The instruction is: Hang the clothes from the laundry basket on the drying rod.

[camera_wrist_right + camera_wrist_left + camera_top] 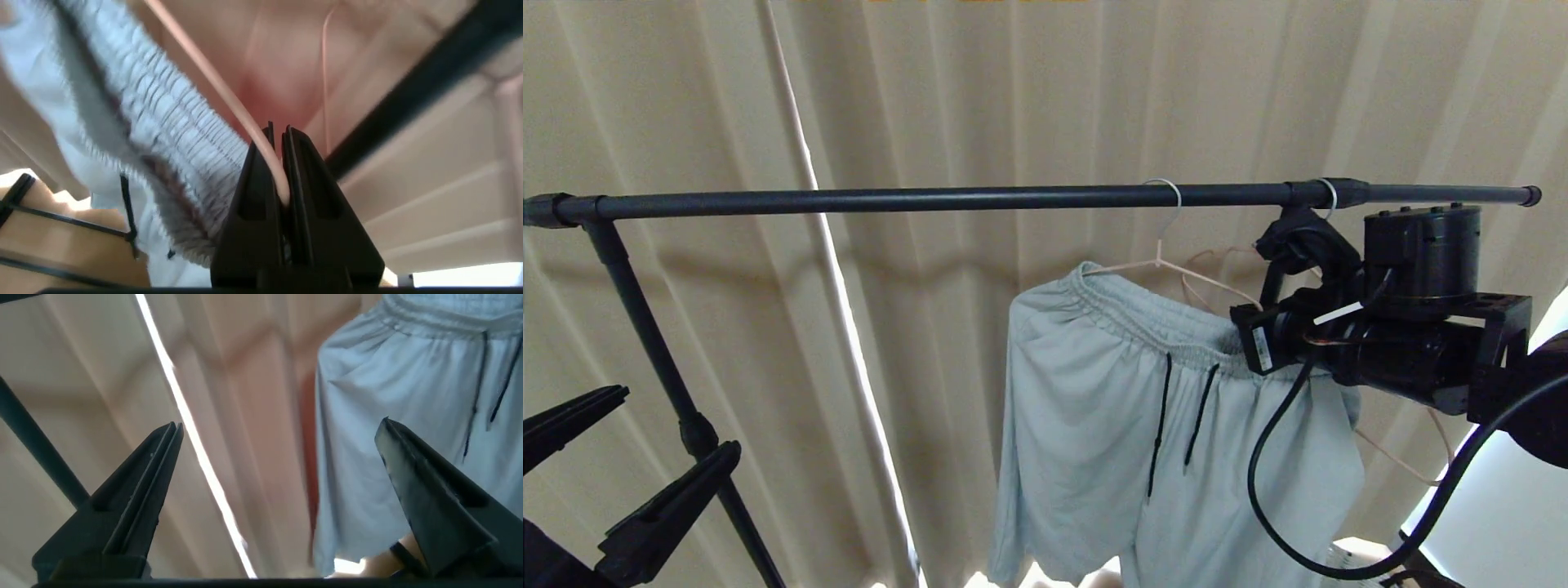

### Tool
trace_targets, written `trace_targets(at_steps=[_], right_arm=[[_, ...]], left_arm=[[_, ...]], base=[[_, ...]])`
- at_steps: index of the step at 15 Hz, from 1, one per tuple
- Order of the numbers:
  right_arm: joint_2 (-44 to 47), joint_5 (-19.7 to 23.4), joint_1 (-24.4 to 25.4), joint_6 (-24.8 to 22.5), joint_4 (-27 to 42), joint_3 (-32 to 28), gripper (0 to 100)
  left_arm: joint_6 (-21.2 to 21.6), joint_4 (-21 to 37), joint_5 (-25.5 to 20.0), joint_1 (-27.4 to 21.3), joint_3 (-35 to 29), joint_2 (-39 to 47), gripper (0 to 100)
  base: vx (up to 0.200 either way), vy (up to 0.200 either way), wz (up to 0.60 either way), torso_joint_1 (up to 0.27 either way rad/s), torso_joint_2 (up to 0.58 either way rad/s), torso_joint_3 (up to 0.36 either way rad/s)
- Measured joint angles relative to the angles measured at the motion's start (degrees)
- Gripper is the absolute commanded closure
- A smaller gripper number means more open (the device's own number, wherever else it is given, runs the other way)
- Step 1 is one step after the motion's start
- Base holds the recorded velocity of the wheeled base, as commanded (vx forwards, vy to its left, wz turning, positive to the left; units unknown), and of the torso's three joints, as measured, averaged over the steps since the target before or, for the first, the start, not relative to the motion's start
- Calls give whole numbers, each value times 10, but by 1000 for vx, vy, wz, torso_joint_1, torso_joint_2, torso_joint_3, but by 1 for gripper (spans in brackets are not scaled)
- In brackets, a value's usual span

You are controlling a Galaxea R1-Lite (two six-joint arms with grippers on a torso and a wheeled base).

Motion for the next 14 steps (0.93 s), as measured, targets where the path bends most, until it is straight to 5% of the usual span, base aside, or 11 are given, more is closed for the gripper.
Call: trace_targets(at_steps=[7,8,14], right_arm=[[15,0,2,0,1,-4,100],[14,1,3,0,0,-1,0],[-22,16,11,10,-67,45,0]], left_arm=[[7,1,-1,-1,6,-5,0],[8,1,-1,0,7,-5,0],[11,1,-1,0,4,-5,0]], base=[[0,0,0,0,0,0],[0,0,0,0,0,0],[0,0,0,0,0,0]])
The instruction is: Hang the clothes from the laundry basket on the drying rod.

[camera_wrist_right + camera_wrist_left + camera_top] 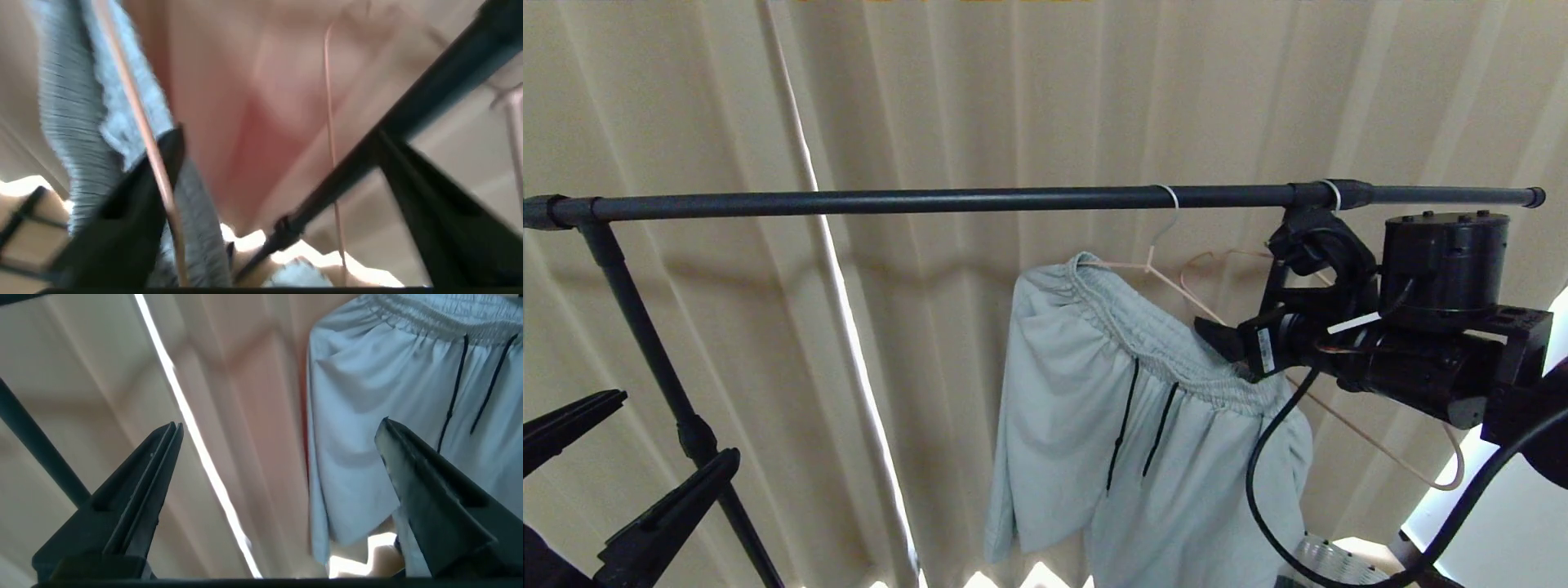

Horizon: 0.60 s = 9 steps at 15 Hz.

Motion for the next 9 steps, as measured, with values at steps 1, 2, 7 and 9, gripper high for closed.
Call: trace_targets(at_steps=[1,2,7,9], right_arm=[[-8,6,3,3,-26,20,0],[-15,14,6,4,-57,39,0],[-90,64,12,3,-175,145,0],[-148,67,12,2,-176,171,0]], left_arm=[[0,0,0,0,-1,0,0],[0,0,0,0,-1,0,0],[0,0,1,1,2,1,0],[-1,0,1,1,2,2,0]], base=[[0,0,0,0,0,0],[0,0,0,0,0,0],[0,0,0,0,0,0],[0,0,0,0,0,0]])
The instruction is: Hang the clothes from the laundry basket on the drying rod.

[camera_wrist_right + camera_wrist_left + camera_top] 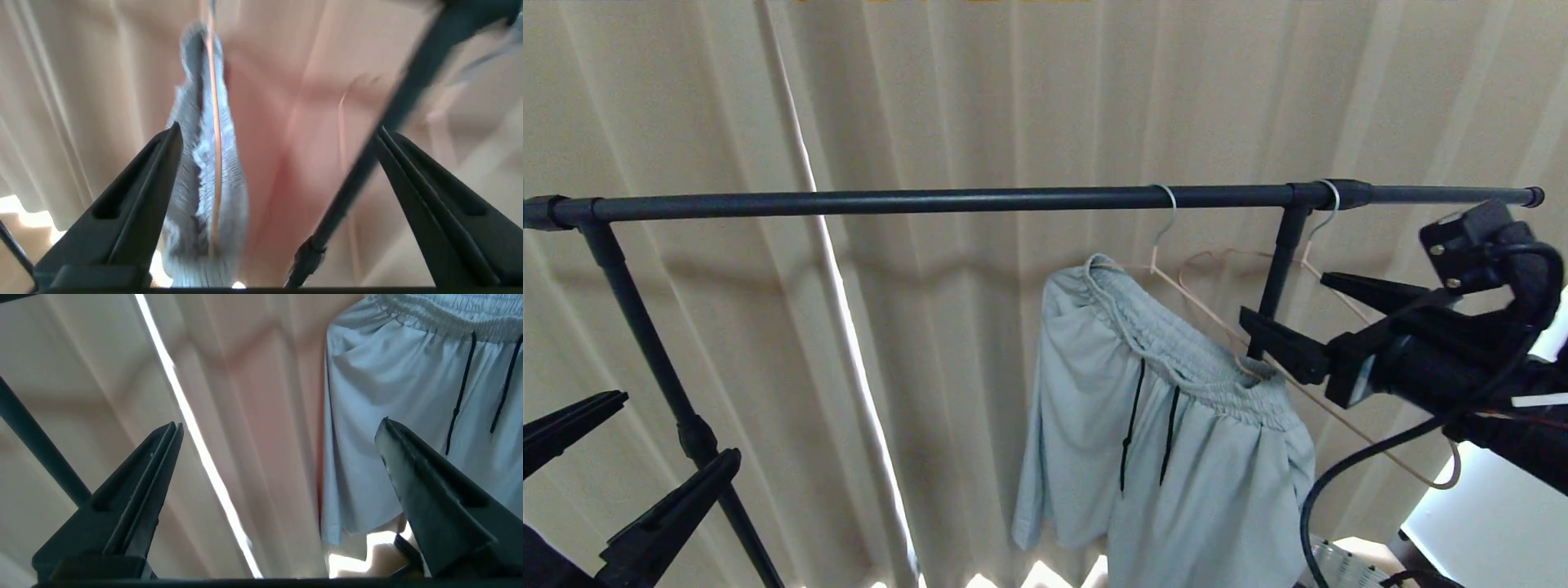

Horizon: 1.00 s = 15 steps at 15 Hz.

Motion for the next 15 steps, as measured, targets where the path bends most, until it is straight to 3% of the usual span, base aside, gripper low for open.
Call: trace_targets(at_steps=[2,5,9,11,15], right_arm=[[-66,-1,-9,-3,1,34,0],[-162,-1,-67,-5,7,82,0],[-292,-5,-102,-3,85,104,0],[-369,-19,-106,-2,183,111,0],[-531,-53,-108,-1,490,118,0]], left_arm=[[-1,0,0,0,3,1,0],[0,-2,0,1,2,4,0],[-10,-1,1,3,4,7,0],[-16,-1,1,3,10,14,0],[-45,-1,4,3,34,16,0]], base=[[0,0,0,0,0,0],[0,0,0,0,0,0],[0,0,0,0,0,0],[0,0,0,0,0,0],[0,0,0,0,0,0]])
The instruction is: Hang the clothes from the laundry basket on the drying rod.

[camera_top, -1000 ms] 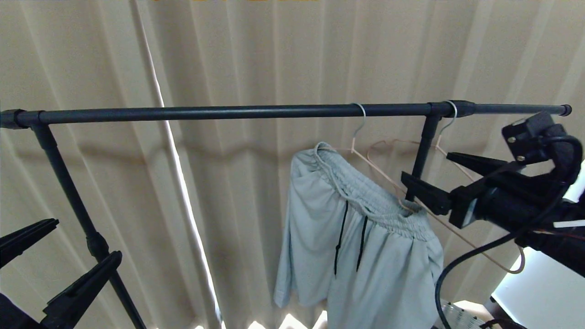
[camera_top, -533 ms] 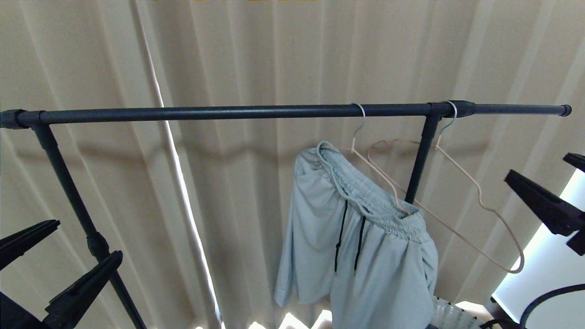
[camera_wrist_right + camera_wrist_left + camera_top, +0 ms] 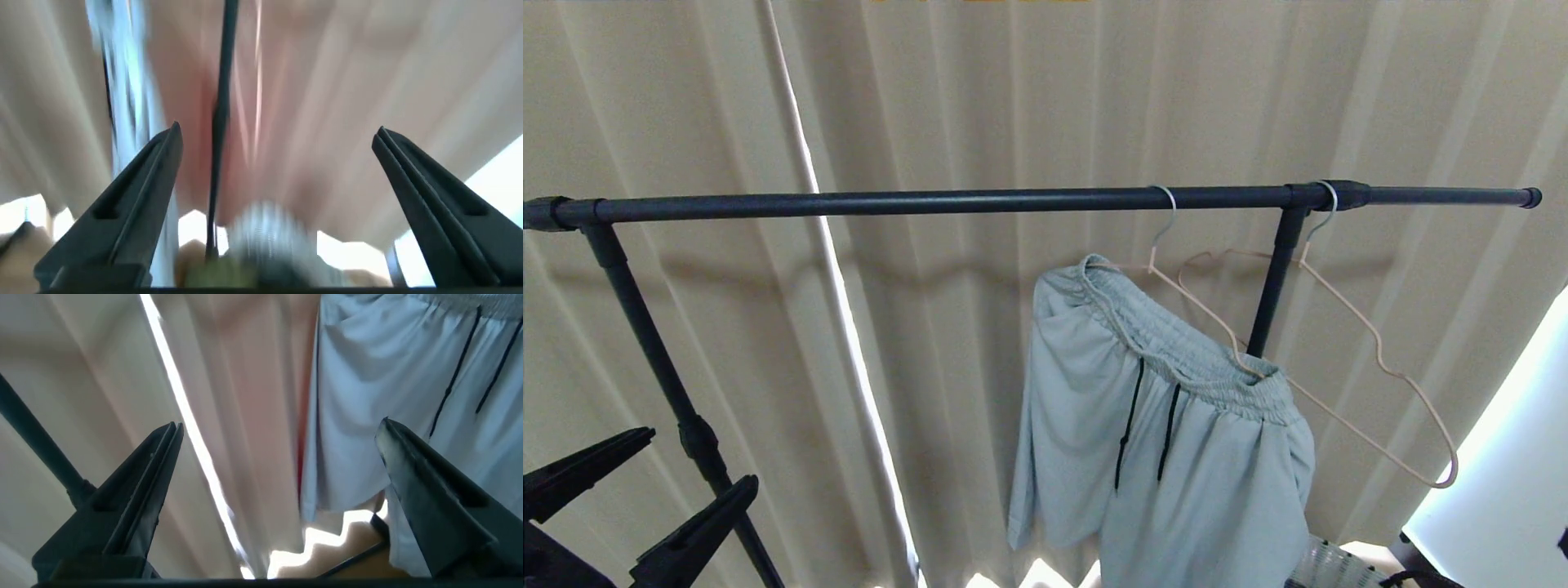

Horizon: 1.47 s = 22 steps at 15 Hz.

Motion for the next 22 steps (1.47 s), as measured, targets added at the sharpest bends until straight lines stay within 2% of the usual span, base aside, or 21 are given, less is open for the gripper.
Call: trace_targets(at_steps=[2,4,7,10,11,13,14,17,18,20,22], right_arm=[[-58,-22,0,9,97,3,0],[-86,-46,0,39,128,18,0],[-117,-53,0,61,130,61,0],[-146,-57,0,89,132,98,0],[-146,-61,-1,95,132,101,0],[-137,-77,-14,99,132,103,0],[-128,-80,-30,100,132,103,0],[-96,-83,-135,98,133,104,0],[-90,-84,-162,97,133,104,0],[-104,-79,-181,96,132,104,0],[-158,-55,-176,88,129,106,0]], left_arm=[[-8,1,3,0,15,-24,0],[-9,19,9,1,35,-64,0],[-8,139,14,5,44,-163,0],[-8,292,19,9,46,-302,0],[-10,328,28,14,46,-343,0],[-25,382,74,34,46,-395,0],[-27,390,82,53,44,-410,0],[-27,404,90,129,39,-434,0],[-23,398,90,140,41,-440,0],[-23,395,89,148,45,-447,0],[-23,394,86,140,47,-458,0]], base=[[0,0,0,0,0,0],[0,0,0,0,0,0],[0,0,0,0,0,0],[0,0,0,0,0,0],[0,0,0,0,0,0],[0,0,0,0,0,0],[0,0,0,0,0,0],[0,0,0,0,0,0],[0,0,0,0,0,0],[0,0,0,0,0,0],[0,0,0,0,0,0]])
